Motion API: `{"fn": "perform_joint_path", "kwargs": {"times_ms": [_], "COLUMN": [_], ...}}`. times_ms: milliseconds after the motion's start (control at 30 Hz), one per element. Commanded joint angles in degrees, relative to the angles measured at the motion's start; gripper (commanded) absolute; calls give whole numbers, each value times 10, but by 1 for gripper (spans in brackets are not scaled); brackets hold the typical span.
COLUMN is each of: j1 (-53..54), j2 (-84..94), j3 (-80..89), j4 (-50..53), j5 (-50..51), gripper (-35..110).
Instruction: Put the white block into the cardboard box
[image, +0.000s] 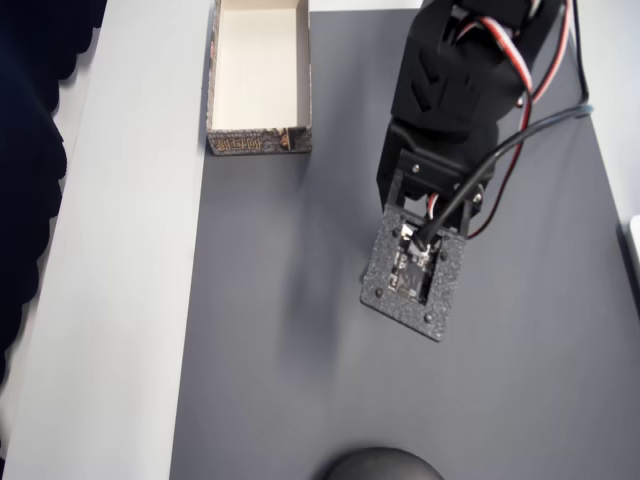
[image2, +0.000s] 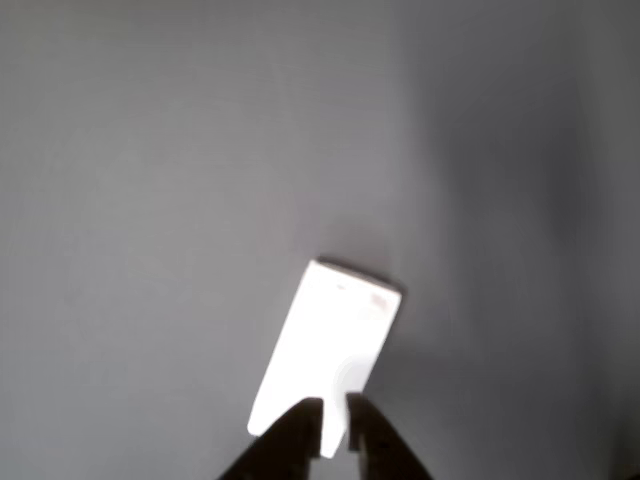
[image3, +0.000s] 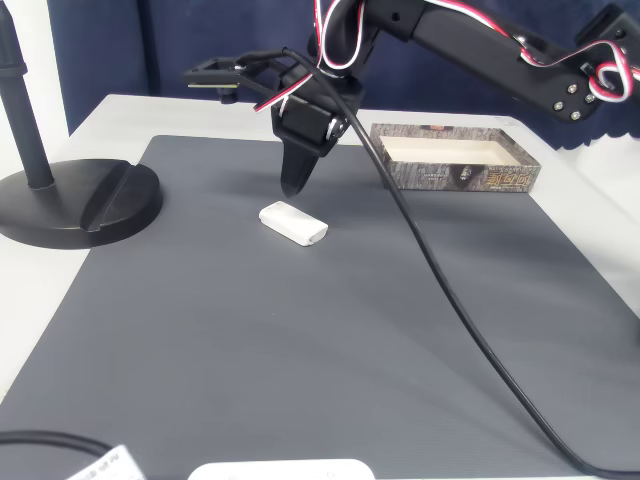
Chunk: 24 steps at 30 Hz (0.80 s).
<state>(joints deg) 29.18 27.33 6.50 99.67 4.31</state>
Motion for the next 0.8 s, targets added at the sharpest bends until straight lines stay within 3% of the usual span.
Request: {"fn": "perform_joint_path", "kwargs": {"times_ms": [0,167,500,767], "j1": [10,9,11,18], "j2": [19,27,50,64], "j3": [-15,-1,15,18], "j4": [3,1,-3,-3], "j5": [3,-35,-207,-216], "gripper": [-2,-2,-2,-2]}}
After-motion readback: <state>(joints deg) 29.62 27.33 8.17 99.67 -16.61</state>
